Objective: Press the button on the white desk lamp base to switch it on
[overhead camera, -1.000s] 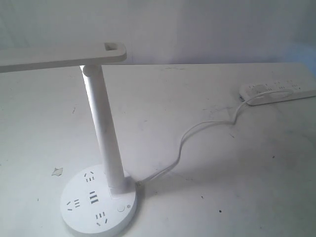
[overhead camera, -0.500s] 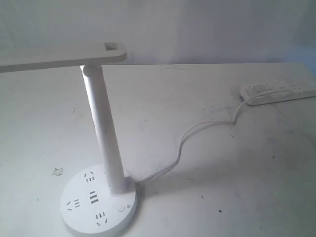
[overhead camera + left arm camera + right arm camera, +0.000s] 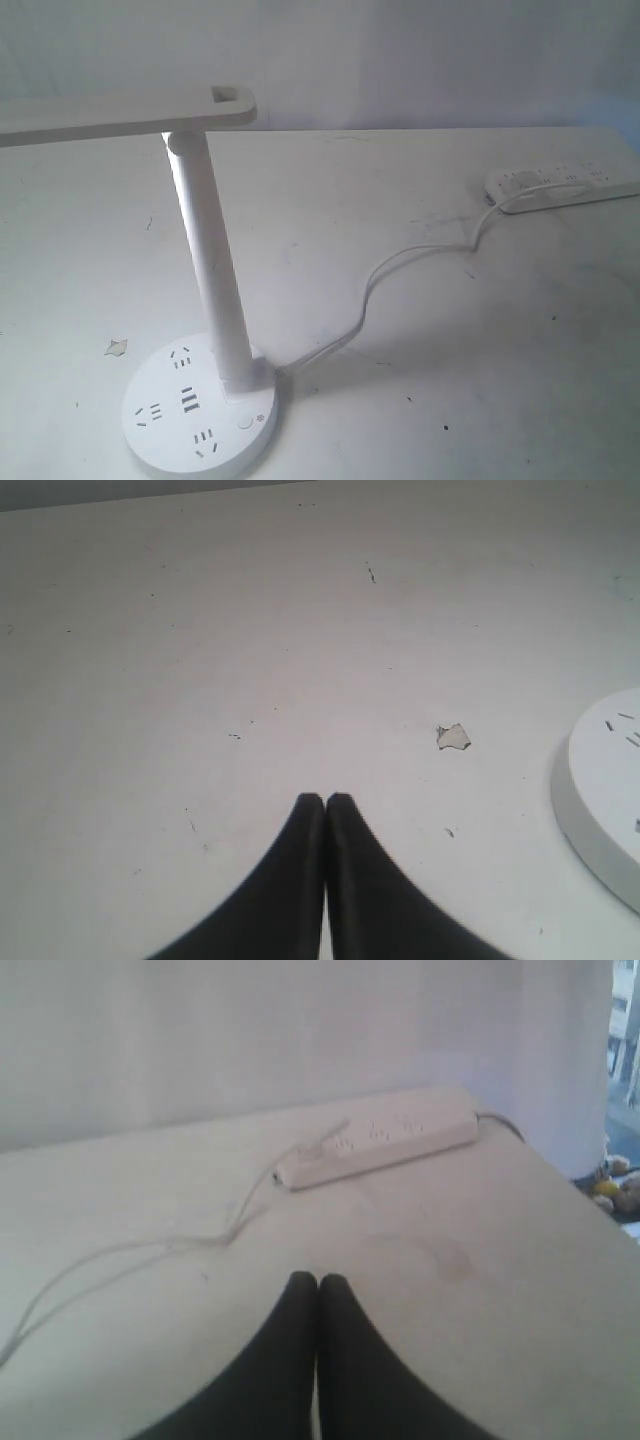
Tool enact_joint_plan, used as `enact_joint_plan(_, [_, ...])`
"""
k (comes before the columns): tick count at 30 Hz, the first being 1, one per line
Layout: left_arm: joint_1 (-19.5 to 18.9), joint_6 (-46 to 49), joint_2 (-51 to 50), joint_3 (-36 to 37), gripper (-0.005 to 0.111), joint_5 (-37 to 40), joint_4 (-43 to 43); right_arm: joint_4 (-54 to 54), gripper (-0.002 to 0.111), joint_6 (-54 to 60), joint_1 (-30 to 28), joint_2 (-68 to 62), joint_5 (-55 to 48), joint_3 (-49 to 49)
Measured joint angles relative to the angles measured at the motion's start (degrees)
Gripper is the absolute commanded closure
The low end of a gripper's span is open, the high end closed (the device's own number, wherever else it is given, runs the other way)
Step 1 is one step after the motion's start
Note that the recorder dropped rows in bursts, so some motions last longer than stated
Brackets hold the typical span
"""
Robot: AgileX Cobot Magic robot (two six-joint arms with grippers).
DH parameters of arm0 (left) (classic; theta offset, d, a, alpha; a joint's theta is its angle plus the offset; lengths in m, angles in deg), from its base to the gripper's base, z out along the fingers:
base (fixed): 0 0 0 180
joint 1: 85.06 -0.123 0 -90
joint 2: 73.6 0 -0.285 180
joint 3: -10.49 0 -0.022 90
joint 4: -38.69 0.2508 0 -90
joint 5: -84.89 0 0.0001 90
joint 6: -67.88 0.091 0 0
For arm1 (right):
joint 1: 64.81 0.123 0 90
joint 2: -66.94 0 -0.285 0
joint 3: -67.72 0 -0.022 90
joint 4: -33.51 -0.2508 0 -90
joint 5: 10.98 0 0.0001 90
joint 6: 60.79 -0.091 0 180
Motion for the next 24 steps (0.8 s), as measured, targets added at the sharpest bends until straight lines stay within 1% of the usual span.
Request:
enact_joint_plan(2, [0.00, 0.00, 0.00, 0.00, 0.107, 0.00, 0.00, 0.14, 0.108, -0.12, 0.00, 0.58, -3.55, -0.21])
enact_joint_plan(4, [0.00, 0.00, 0.00, 0.00, 0.107, 0.13, 0.00, 0.25, 0.108, -0.12, 0.00, 0.69, -4.94, -0.33])
enact_joint_plan(8, [0.00, 0.00, 0.00, 0.00, 0.107, 0.13, 0.00, 0.66, 0.108, 3.43, 0.49, 0.69, -5.34, -0.33])
enact_joint_plan(12, [0.00, 0.00, 0.00, 0.00, 0.107, 0.13, 0.00, 0.66, 0.108, 6.34, 2.93, 0.69, -5.55, -0.33])
enact_joint_plan(16, [0.00, 0.00, 0.00, 0.00, 0.107, 0.13, 0.00, 0.66, 0.108, 6.90, 4.84, 0.69, -5.67, -0.33])
enact_joint_plan(24, [0.00, 0.00, 0.00, 0.00, 0.107, 0.13, 0.00, 0.66, 0.108, 6.90, 5.76, 0.69, -5.67, -0.33])
